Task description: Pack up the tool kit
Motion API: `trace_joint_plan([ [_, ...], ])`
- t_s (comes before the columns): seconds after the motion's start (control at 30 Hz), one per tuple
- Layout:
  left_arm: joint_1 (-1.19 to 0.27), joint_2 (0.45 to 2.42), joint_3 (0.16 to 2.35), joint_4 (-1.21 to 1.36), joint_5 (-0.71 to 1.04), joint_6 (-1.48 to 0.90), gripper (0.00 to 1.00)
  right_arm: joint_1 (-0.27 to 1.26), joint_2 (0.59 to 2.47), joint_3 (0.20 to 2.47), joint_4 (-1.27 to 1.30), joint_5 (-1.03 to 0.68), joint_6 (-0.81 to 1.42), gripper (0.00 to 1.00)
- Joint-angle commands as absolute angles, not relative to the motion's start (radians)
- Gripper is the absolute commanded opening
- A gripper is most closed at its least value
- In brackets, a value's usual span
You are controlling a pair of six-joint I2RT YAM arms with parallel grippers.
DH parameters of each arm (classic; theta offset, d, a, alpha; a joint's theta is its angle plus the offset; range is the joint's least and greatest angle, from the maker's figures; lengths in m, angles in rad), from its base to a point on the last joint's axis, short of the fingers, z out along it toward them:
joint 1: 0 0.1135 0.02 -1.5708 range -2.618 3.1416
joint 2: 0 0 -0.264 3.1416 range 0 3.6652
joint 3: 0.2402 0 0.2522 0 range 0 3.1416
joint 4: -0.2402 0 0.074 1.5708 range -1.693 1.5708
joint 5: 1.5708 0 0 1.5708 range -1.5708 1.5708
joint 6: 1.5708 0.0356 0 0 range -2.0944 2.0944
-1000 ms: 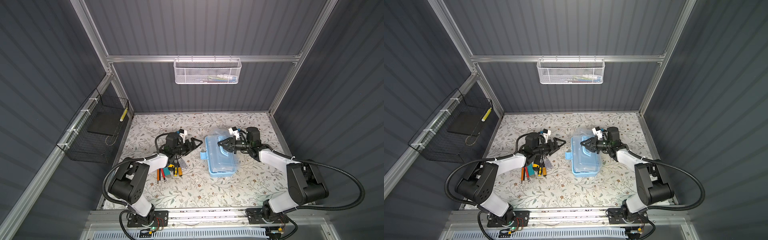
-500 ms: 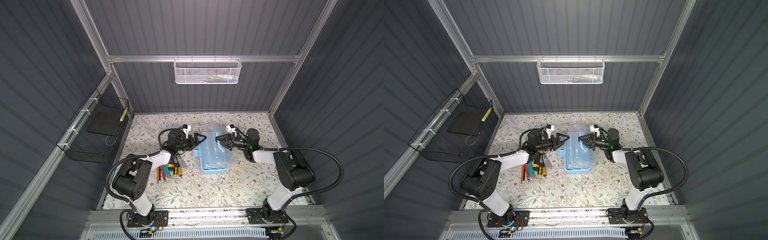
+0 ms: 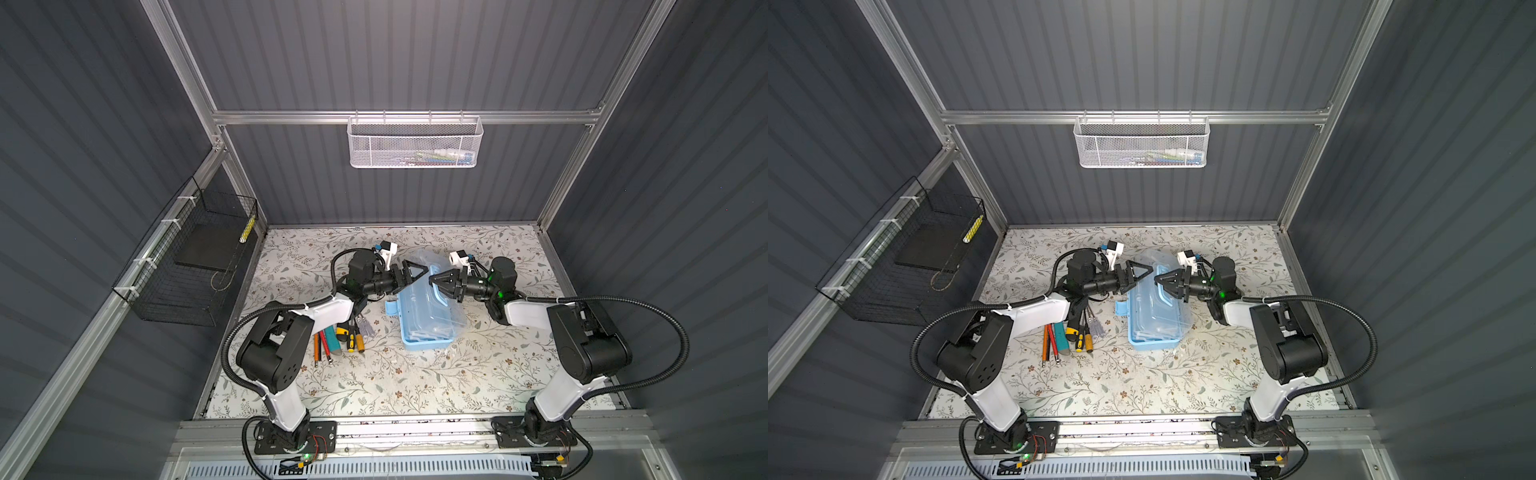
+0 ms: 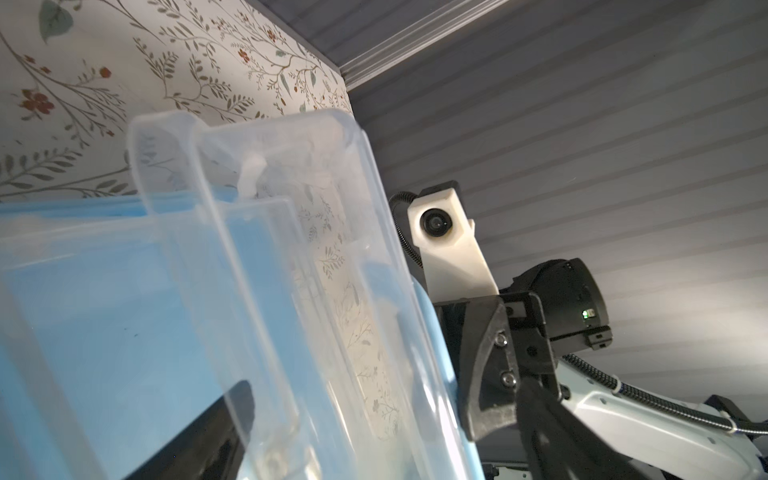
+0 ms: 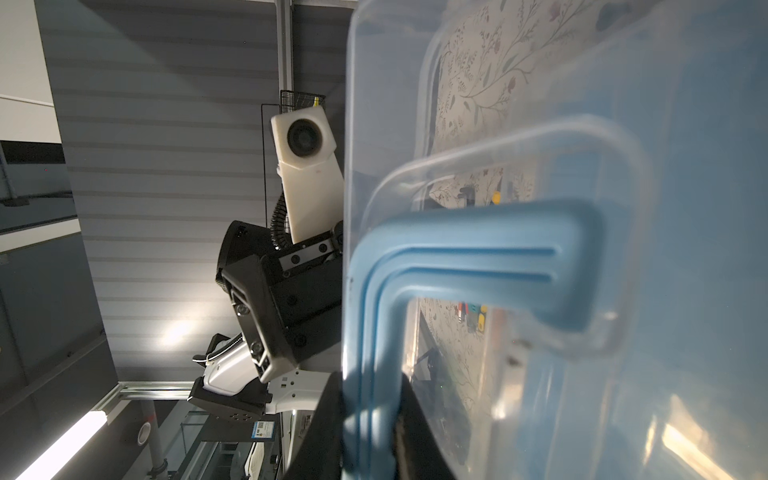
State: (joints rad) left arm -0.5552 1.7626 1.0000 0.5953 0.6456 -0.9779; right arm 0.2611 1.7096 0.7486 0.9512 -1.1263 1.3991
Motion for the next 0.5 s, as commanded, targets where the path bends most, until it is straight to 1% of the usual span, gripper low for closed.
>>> trace_joint_plan([
  [0.0,-0.571,1.782,1.037,0.646,0.675,-0.997,0.98,0.268,1.655,0.772,0.864,-1.148,1.320,0.23],
  [0.03,-0.572,1.782,1.040,0.650,0.675,-1.000,0.98,0.268,1.638,0.778,0.804,-1.143,1.279,0.32],
  [0.1,-0.574,1.782,1.045,0.654,0.676,-1.002,0.98,0.268,1.599,0.793,0.679,-1.125,1.198,0.45],
  [0.2,-0.574,1.777,1.055,0.639,0.675,-0.995,0.97,0.268,1.551,0.825,0.509,-1.101,1.085,0.55],
  [0.47,-0.575,1.763,1.063,0.636,0.677,-0.994,0.97,0.266,1.491,0.908,0.190,-1.022,0.905,0.60],
])
